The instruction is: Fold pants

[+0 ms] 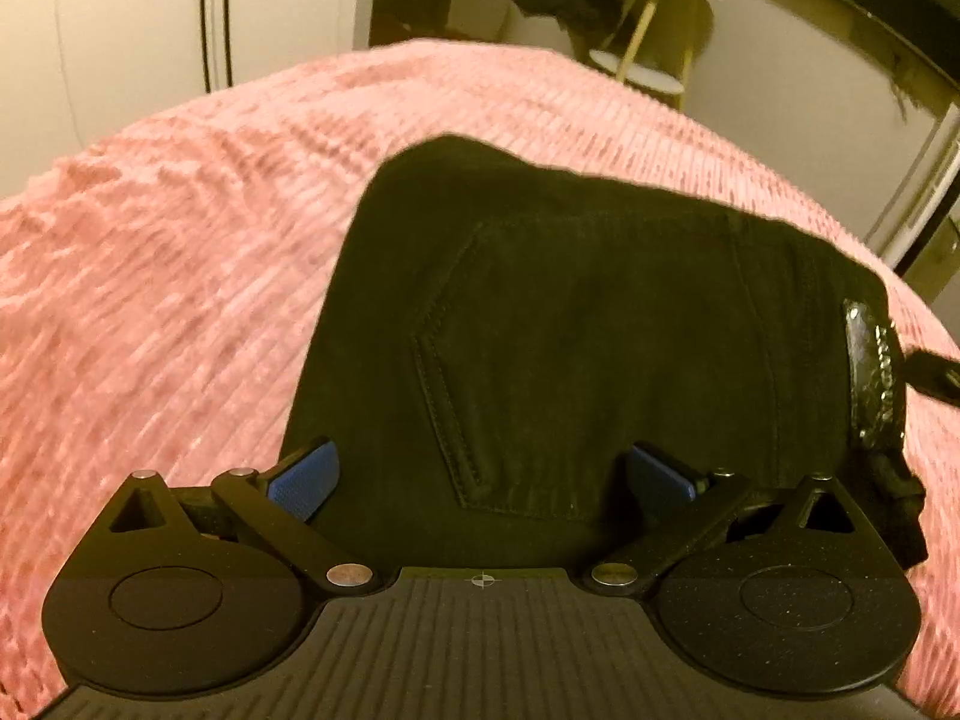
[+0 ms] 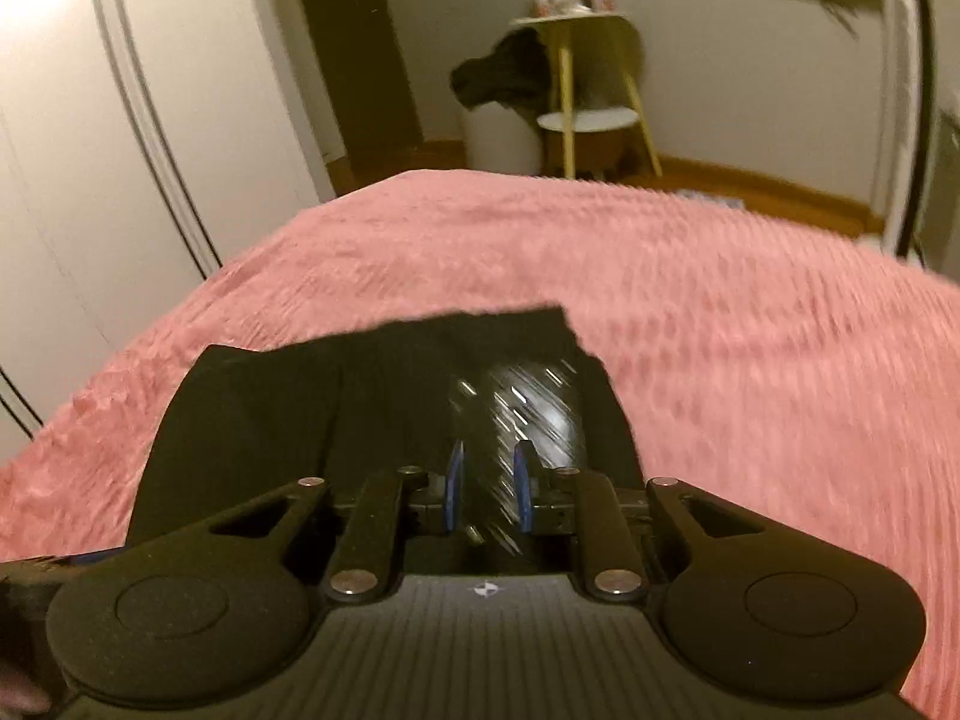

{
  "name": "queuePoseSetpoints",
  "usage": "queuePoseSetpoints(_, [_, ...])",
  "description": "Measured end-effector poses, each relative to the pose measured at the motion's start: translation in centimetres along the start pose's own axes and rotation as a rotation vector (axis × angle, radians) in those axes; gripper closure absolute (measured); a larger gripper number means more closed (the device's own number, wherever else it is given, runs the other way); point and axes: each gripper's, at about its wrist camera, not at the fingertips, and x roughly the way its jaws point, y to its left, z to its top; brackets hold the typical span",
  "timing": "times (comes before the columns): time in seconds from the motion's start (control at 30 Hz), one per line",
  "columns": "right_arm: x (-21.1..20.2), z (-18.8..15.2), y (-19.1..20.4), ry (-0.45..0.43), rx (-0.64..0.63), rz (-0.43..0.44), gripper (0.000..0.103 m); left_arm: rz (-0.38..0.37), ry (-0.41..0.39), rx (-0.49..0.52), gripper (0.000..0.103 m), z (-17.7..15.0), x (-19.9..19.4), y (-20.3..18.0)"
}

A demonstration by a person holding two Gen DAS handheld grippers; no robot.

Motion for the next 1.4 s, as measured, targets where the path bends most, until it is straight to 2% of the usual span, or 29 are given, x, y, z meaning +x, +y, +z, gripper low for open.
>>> queuePoseSetpoints(0.03, [0.9, 0.5, 0.9, 0.000, -0.031, -0.014, 0.085, 0.002, -0.017, -0.004, 0.000, 0.1, -0.4, 0.1])
queuePoseSetpoints(0.1, [2.9, 1.5, 2.3, 0.006, -0.068, -0.026, 0.085, 0.011, -0.099, -0.002, 0.000, 0.6, -1.8, 0.1])
queuePoseSetpoints(0.17, [4.7, 2.2, 3.3, 0.018, -0.079, -0.019, 0.085, 0.037, -0.198, 0.046, 0.000, 1.7, -2.7, -0.3])
queuePoseSetpoints(0.23, [6.2, 2.7, 4.2, 0.022, -0.094, -0.020, 0.085, 0.064, -0.243, 0.067, 0.000, 3.2, -2.4, -0.5])
queuePoseSetpoints(0.33, [7.9, 2.9, 4.9, 0.017, -0.123, -0.031, 0.086, 0.012, -0.191, 0.013, 0.000, 5.6, 0.8, 0.0])
queuePoseSetpoints(0.4, [9.3, 2.9, 4.6, 0.049, -0.124, -0.039, 0.086, -0.015, -0.135, -0.029, 0.000, 6.7, 3.4, 0.0])
queuePoseSetpoints(0.47, [10.4, 2.6, 4.2, 0.072, -0.134, -0.034, 0.085, 0.005, -0.110, -0.032, 0.000, 6.9, 5.4, -0.3])
queuePoseSetpoints(0.53, [11.2, 2.1, 4.0, 0.070, -0.164, -0.028, 0.085, 0.060, -0.121, 0.044, 0.000, 6.1, 6.8, -1.7])
queuePoseSetpoints(0.6, [11.7, 1.7, 4.1, 0.062, -0.180, -0.028, 0.085, 0.092, -0.168, 0.099, 0.000, 5.1, 7.3, -2.4])
queuePoseSetpoints(0.73, [10.6, 1.8, 3.8, 0.057, -0.151, 0.000, 0.080, 0.077, -0.195, 0.077, 0.000, 4.5, 6.3, -1.7])
queuePoseSetpoints(0.83, [7.5, 0.8, 3.2, 0.052, -0.101, 0.054, 0.080, 0.073, -0.154, 0.069, 0.000, 3.6, 4.4, -1.9])
queuePoseSetpoints(0.93, [4.0, -2.0, 2.5, 0.072, -0.063, 0.089, 0.080, 0.062, -0.103, 0.108, 0.000, 2.0, 2.5, -2.6])
queuePoseSetpoints(1.07, [0.5, -6.0, 0.8, 0.092, -0.005, 0.106, 0.080, 0.015, -0.026, 0.033, 0.000, 0.2, 0.9, -2.5])
queuePoseSetpoints(1.13, [-0.9, -6.3, 0.4, 0.086, 0.042, 0.118, 0.080, 0.007, -0.025, 0.038, 0.000, -0.3, 0.2, -2.8])
queuePoseSetpoints(1.2, [-2.0, -6.4, -0.5, 0.072, 0.140, 0.136, 0.079, 0.001, -0.014, 0.041, 0.000, -0.8, -0.4, -3.0])
queuePoseSetpoints(1.23, [-2.4, -6.6, -1.4, 0.071, 0.210, 0.157, 0.077, -0.002, -0.014, 0.042, 0.000, -1.1, -0.8, -3.1])
queuePoseSetpoints(1.27, [-2.6, -7.0, -2.3, 0.080, 0.286, 0.181, 0.069, -0.003, -0.009, 0.044, 0.000, -1.4, -1.0, -3.2])
queuePoseSetpoints(1.3, [-2.7, -7.5, -3.4, 0.099, 0.367, 0.179, 0.055, -0.003, -0.007, 0.044, 0.000, -1.8, -1.3, -3.3])
queuePoseSetpoints(1.33, [-2.9, -8.0, -4.3, 0.103, 0.423, 0.186, 0.046, -0.008, -0.011, 0.047, 0.000, -2.1, -1.6, -3.4])
queuePoseSetpoints(1.4, [-3.1, -8.7, -6.0, 0.104, 0.549, 0.221, 0.046, -0.013, -0.016, 0.058, 0.000, -2.4, -2.0, -3.7])
